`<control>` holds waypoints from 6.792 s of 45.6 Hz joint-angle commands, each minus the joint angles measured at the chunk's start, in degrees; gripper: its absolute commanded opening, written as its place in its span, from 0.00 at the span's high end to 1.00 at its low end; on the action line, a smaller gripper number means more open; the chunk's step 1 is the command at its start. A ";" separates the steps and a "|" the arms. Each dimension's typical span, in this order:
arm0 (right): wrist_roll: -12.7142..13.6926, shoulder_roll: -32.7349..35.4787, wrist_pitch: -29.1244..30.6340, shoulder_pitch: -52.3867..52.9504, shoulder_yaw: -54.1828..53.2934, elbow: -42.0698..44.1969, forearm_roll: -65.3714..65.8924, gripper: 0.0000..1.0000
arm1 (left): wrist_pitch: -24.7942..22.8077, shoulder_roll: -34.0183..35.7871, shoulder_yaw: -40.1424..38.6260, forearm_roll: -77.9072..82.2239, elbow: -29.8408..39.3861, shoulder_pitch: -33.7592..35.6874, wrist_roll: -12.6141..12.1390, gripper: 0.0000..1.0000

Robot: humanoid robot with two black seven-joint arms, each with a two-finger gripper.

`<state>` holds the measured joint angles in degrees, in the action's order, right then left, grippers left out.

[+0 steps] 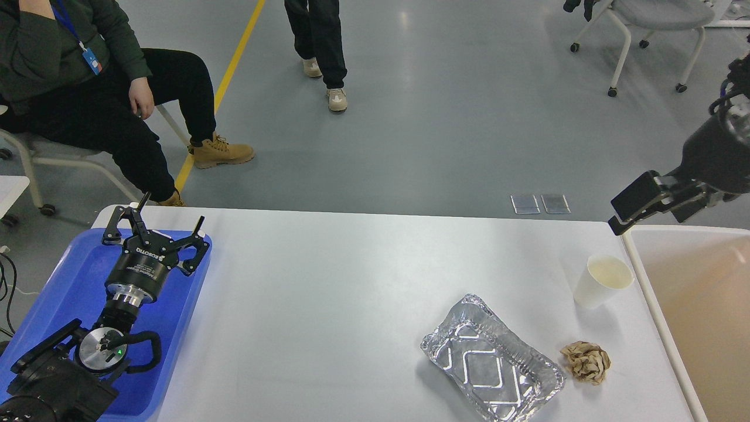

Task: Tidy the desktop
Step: 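Lower the open right gripper down toward the clear plastic cup, then close the right gripper around the clear plastic cup, then lift the cup with the right gripper and carry it over the bin, then lower the cup into the beige bin and open the right gripper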

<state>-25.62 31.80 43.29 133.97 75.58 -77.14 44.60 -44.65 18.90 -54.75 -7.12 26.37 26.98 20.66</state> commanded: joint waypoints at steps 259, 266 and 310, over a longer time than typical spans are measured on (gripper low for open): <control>17.09 19.70 -29.73 -47.12 -32.85 52.18 -25.87 1.00 | 0.00 0.00 -0.01 0.00 0.00 0.00 0.00 0.01; 21.83 18.57 -39.67 -59.60 -45.06 54.64 -34.83 1.00 | 0.09 0.00 -0.01 0.00 0.00 0.00 0.08 0.01; 26.76 -9.47 -47.68 -97.76 -87.18 76.00 -37.13 1.00 | 0.09 0.00 -0.01 0.00 0.00 0.00 0.09 0.01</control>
<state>1.15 26.13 -4.13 41.76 -7.36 -2.21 7.68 -44.56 18.90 -54.76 -7.12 26.37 26.98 20.75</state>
